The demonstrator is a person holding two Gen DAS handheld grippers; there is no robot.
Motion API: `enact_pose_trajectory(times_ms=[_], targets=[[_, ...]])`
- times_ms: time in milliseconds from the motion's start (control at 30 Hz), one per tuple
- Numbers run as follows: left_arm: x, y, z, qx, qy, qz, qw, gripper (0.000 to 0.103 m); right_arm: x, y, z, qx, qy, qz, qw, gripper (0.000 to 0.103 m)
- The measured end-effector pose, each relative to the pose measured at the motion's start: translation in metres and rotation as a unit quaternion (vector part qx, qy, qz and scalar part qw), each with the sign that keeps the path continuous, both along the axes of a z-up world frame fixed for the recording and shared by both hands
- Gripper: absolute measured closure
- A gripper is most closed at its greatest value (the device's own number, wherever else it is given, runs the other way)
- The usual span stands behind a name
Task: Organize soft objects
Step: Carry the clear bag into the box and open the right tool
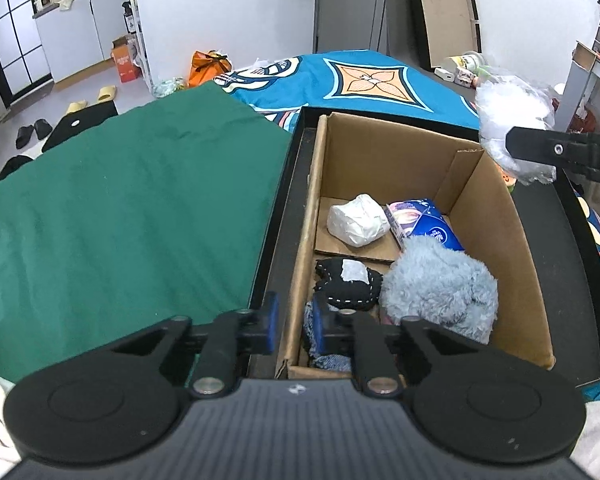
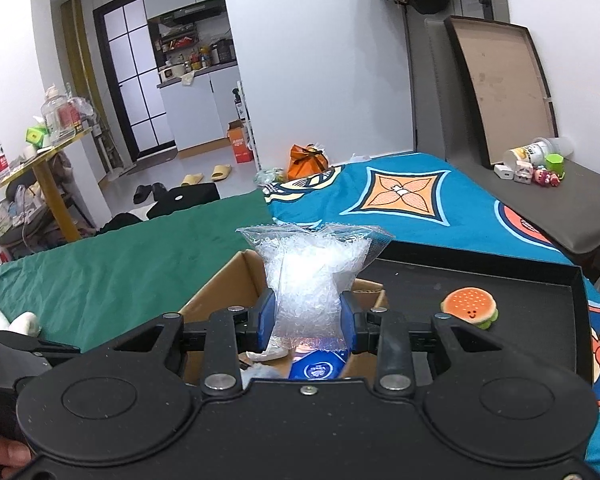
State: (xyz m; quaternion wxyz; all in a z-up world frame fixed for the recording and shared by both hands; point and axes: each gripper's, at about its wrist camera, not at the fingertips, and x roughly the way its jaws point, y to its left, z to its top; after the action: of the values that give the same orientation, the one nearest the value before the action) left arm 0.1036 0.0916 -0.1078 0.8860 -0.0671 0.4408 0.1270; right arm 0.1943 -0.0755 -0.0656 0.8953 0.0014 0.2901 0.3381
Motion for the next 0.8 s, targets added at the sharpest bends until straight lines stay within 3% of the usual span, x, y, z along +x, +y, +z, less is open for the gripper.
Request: enact_pose_trajectory(times_ms=[200, 333, 800], targets=[[-0.002, 0.003, 0.000, -0.010, -0.004, -0.009, 0.9999, 0.094, 0.000, 0.014, 0.000, 0.018, 0.017, 0.017, 1.000, 0.068], [-0.002, 0.006, 0.000, -0.019, -0.003, -0.011, 0.9998, 0.093, -0.005, 0.024, -0.001, 0.018, 0.024, 0.042, 0.999, 0.043], [0.000, 0.006, 0.001, -0.018, 0.002, -0.004, 0.9998, 0.093, 0.001, 0.004, -0.009, -0.004, 0.032, -0.011, 0.999, 0.042]])
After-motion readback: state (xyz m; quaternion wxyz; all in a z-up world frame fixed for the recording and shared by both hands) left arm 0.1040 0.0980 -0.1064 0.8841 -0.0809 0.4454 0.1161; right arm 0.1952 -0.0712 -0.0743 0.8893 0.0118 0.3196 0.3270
